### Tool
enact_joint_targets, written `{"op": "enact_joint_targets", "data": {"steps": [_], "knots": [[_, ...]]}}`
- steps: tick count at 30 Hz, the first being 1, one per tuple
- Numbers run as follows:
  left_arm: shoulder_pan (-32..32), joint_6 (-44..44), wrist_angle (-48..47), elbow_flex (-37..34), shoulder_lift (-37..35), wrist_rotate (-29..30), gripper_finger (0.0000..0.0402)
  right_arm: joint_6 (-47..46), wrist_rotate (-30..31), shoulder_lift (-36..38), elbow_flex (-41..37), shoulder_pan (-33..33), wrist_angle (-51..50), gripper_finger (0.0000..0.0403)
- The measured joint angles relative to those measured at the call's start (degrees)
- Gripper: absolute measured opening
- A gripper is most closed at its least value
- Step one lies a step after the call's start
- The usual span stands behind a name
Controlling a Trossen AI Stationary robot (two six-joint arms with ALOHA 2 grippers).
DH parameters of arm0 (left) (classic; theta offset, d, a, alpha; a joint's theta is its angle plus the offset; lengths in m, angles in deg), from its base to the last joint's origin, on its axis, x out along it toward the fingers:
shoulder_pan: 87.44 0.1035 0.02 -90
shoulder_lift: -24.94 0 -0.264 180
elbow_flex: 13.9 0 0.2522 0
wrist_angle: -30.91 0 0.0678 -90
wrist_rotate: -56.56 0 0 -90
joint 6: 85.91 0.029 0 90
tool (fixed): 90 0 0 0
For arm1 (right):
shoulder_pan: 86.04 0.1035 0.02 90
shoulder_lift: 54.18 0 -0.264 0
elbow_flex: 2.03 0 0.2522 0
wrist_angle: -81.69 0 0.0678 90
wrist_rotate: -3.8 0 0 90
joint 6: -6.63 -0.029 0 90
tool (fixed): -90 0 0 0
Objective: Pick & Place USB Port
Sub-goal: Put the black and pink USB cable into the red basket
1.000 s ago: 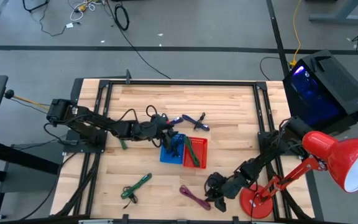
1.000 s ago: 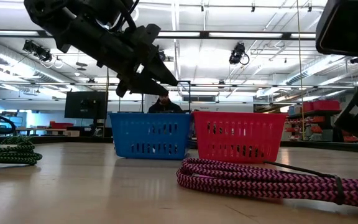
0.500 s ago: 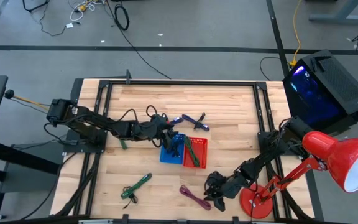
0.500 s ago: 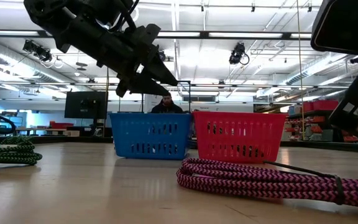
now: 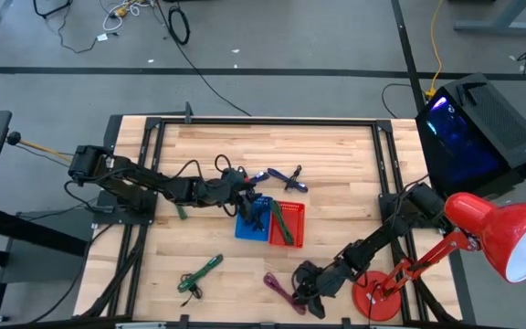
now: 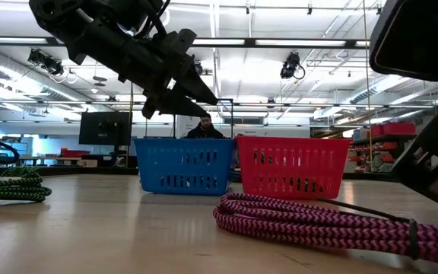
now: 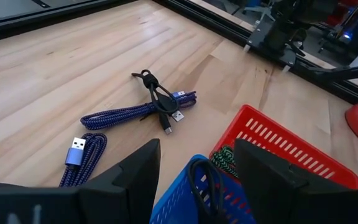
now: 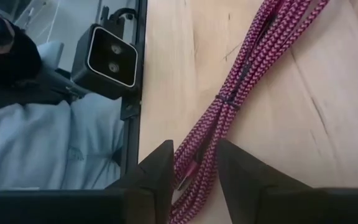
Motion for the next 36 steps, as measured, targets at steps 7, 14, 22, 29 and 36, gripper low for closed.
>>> {"op": "enact_joint_targets", "data": {"steps": [7, 14, 22, 29, 36], "knots": [[-0.01, -0.01, 0.0, 0.0, 0.0, -0.39, 0.0211, -1.92, 0.59, 0.0, 1.25, 0.42, -3.54, 0.0125], [-0.02, -0.01, -0.04, 0.0, 0.0, -0.41, 0.0211, -3.21, 1.57, 0.06, 2.02, 0.42, -7.16, 0.0125], [-0.02, 0.01, -0.15, 0.0, 0.0, -0.41, 0.0211, -4.99, 2.66, -0.05, 2.08, 0.42, -9.23, 0.0125], [-0.02, 0.07, -0.26, 0.0, 0.0, -0.41, 0.0211, -7.32, 3.48, -0.09, 2.1, 0.42, -12.39, 0.0107], [-0.02, 0.64, -0.42, 0.0, 0.0, -0.4, 0.0211, -5.88, 3.55, -0.15, 1.99, 0.36, -13.68, 0.0011]]}}
